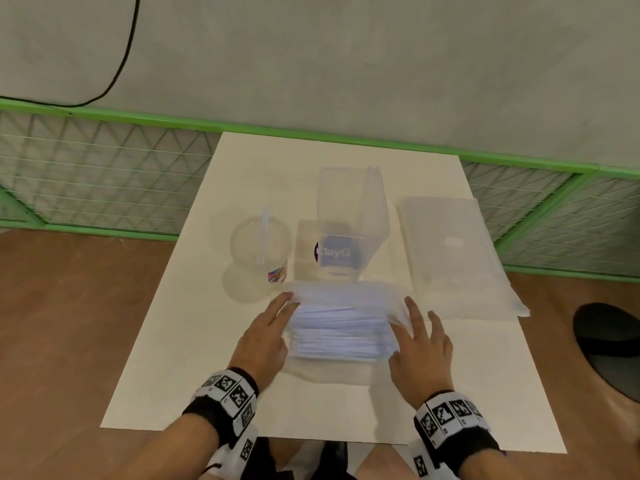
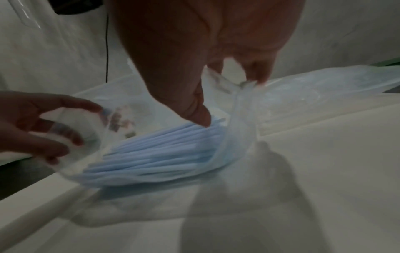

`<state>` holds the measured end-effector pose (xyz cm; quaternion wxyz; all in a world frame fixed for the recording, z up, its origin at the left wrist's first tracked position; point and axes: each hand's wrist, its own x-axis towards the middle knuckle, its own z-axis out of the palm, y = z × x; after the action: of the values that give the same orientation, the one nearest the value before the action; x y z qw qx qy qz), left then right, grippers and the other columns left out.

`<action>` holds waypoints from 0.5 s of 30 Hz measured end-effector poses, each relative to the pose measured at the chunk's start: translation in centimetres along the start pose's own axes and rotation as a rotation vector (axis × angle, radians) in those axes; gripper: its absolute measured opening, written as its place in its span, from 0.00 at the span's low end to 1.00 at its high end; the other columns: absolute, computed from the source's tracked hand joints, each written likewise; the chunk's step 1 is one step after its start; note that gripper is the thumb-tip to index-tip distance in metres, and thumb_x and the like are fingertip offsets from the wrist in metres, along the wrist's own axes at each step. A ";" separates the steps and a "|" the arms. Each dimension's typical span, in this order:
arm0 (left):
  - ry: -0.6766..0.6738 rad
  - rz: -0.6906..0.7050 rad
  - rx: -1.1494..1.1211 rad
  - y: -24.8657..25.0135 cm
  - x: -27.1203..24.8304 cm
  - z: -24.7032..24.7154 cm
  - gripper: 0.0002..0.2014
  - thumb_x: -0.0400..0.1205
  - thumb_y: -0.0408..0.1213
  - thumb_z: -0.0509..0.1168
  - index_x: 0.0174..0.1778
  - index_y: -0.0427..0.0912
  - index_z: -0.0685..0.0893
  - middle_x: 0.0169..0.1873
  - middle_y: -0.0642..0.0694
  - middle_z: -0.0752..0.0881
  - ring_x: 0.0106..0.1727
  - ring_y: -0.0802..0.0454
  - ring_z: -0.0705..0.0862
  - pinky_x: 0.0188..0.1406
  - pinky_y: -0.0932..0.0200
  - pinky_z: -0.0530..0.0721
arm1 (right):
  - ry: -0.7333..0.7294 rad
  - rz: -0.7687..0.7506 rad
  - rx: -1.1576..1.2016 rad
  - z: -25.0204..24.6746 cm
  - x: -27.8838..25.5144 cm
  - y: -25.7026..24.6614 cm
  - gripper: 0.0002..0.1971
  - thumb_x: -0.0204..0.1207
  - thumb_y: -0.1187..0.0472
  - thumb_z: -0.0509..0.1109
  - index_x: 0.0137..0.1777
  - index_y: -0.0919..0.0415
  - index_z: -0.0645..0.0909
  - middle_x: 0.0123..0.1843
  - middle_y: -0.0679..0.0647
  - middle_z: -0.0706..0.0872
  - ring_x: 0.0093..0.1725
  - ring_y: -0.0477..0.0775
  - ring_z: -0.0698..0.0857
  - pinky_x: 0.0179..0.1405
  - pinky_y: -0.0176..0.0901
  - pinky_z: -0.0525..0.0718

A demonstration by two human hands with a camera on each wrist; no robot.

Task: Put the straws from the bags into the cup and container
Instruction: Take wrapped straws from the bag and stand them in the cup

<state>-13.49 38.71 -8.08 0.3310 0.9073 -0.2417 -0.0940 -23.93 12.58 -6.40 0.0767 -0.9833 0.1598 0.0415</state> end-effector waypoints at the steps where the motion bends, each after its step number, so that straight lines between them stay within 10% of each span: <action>1: -0.008 0.014 -0.007 -0.1 -0.1 -0.2 0.44 0.69 0.17 0.65 0.82 0.51 0.67 0.82 0.60 0.61 0.68 0.51 0.79 0.56 0.66 0.76 | 0.093 -0.005 -0.024 -0.2 -0.6 -1.0 0.34 0.56 0.68 0.76 0.65 0.45 0.80 0.84 0.55 0.64 0.76 0.66 0.68 0.63 0.66 0.67; 7: -0.189 0.019 0.033 -0.2 -0.7 -0.8 0.51 0.72 0.20 0.62 0.85 0.61 0.46 0.78 0.78 0.34 0.68 0.52 0.76 0.59 0.55 0.83 | 0.049 -0.403 0.101 1.2 -1.6 -7.3 0.23 0.51 0.69 0.77 0.46 0.49 0.84 0.48 0.47 0.82 0.43 0.54 0.84 0.37 0.46 0.80; 15: -0.216 -0.045 0.000 -0.7 -2.1 0.0 0.52 0.71 0.17 0.59 0.86 0.59 0.45 0.81 0.74 0.35 0.71 0.51 0.75 0.61 0.54 0.82 | -0.146 -0.378 -0.023 4.5 -1.1 -10.4 0.31 0.39 0.64 0.86 0.48 0.51 0.86 0.41 0.46 0.87 0.36 0.51 0.87 0.28 0.43 0.84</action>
<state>-15.01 40.19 -8.51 0.3009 0.8971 -0.2554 -0.1985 -21.84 23.44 -9.33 0.0832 -0.9910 -0.0341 0.0994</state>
